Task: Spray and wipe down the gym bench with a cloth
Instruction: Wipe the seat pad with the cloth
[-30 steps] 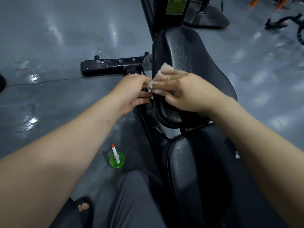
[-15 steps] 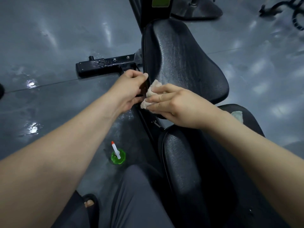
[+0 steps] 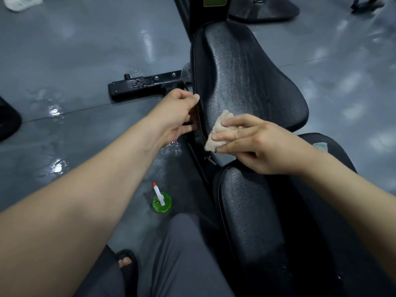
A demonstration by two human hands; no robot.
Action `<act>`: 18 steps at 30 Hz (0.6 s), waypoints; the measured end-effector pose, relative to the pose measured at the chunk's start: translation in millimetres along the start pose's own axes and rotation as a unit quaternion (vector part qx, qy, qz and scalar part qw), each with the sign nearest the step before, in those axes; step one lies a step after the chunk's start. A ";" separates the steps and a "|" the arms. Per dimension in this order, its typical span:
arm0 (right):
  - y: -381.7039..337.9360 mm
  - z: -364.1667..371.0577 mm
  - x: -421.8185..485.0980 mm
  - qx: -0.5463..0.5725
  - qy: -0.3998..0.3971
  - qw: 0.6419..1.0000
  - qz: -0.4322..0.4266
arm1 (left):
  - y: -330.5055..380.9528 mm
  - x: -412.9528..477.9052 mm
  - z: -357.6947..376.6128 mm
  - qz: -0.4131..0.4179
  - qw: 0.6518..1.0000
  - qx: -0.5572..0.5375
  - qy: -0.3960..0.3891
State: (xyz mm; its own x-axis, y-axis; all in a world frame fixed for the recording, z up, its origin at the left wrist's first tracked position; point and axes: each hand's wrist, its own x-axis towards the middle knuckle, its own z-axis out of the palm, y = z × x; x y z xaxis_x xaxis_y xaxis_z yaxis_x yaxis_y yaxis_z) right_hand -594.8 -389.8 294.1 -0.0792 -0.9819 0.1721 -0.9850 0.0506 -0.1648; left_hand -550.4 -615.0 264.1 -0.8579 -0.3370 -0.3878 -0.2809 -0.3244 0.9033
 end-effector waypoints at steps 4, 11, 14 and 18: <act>3.9 4.9 9.1 0.001 -0.013 1.000 -0.006 | 3.6 -0.9 -9.0 0.002 1.000 0.010 -0.023; 32.1 -22.7 58.1 0.019 0.058 0.995 0.082 | 5.1 -2.6 -9.7 -0.019 0.999 -0.012 -0.024; 34.0 -19.9 67.7 0.007 0.102 0.984 0.143 | 5.3 -3.8 -8.4 -0.016 1.000 -0.014 -0.023; 8.6 -5.1 42.1 0.017 0.079 0.990 0.113 | 6.1 -4.4 -6.6 -0.013 1.000 -0.004 -0.016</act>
State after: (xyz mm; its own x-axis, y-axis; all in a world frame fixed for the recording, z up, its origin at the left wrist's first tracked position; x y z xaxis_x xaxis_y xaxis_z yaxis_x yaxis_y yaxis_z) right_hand -607.4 -429.7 304.9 -0.3220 -0.9054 0.2766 -0.9341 0.2564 -0.2483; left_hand -545.5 -621.3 270.1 -0.8638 -0.2992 -0.4055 -0.3003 -0.3406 0.8910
